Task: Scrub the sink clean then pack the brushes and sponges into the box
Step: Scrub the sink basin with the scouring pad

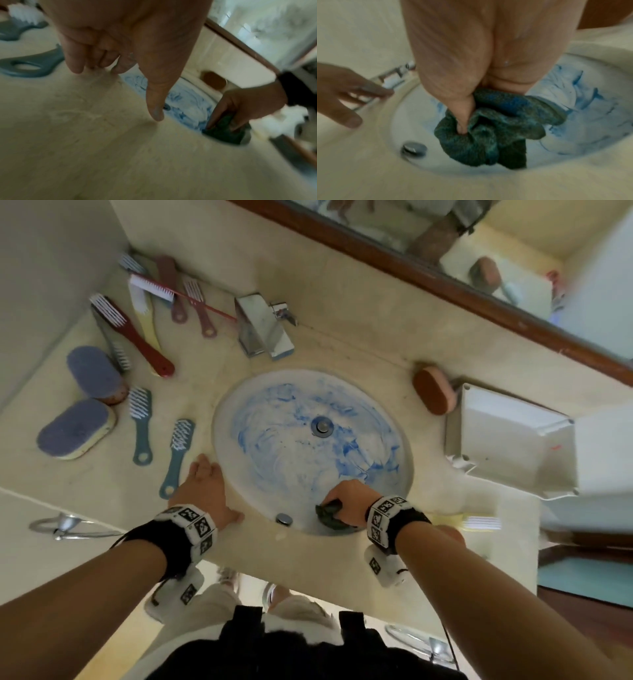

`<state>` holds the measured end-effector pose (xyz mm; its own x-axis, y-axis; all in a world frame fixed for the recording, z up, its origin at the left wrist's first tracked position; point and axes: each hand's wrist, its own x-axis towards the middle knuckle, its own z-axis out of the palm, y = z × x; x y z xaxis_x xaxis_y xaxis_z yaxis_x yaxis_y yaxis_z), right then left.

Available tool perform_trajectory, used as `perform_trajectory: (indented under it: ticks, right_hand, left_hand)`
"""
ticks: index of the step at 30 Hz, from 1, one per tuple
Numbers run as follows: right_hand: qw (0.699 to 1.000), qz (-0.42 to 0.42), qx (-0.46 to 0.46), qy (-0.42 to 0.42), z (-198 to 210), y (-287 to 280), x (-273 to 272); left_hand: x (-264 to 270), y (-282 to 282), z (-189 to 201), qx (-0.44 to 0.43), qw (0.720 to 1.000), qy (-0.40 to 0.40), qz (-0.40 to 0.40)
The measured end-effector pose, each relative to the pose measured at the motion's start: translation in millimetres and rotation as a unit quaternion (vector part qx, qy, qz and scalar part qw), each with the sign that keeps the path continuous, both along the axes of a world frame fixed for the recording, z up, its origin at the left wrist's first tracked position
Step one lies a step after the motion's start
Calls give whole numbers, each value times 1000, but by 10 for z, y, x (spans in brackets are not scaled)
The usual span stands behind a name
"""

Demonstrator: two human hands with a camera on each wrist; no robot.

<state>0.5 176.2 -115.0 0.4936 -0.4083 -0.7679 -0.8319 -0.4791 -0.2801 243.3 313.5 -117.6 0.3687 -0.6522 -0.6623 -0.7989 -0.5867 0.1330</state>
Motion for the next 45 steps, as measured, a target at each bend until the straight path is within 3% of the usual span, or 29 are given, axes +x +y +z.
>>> perform_trajectory:
  ticks: [3,5,7,11,16,23,26,28,32,36,38,41,45]
  right_hand:
    - [978,-153,-64,-124,197,84,41]
    - [927,-297,-93,-209,329,161,76]
    - [875,-384,-120,-271,418,255,126]
    - [811,-448,-158,-341,599,383,193]
    - [774,-492,-120,-380,736,527,156]
    - [650,-622,30,-435,759,667,60]
    - [645,-632,37,-428,715,681,57]
    - [653,-629,6,-422,692,680,38]
    - [655,-630,-32,-415,682,672,26]
    - [619,-651,1,-439,649,643,54]
    - [580,-668,55,-462,600,658,77]
    - [550,-677,108,-476,513,718,105]
    - [553,-687,100,-459,438,778,75]
  left_hand:
    - [68,-67,93,-28,995,85,37]
    - [3,-198,199,-75,985,149,43]
    - [-135,-370,349,-131,969,208,34]
    - [-475,-637,617,-206,929,308,2]
    - [-639,-799,685,-242,892,336,-181]
    - [-473,-896,535,-207,867,436,-129]
    - [-454,-919,565,-166,860,478,-72]
    - [-462,-921,612,-110,838,534,28]
    - [-508,-904,683,-27,754,627,195]
    - [-569,-894,576,-21,684,676,273]
    - [-585,-878,531,4,691,676,255]
    - [-579,-860,470,40,742,632,220]
    - [-636,-832,410,69,707,660,245]
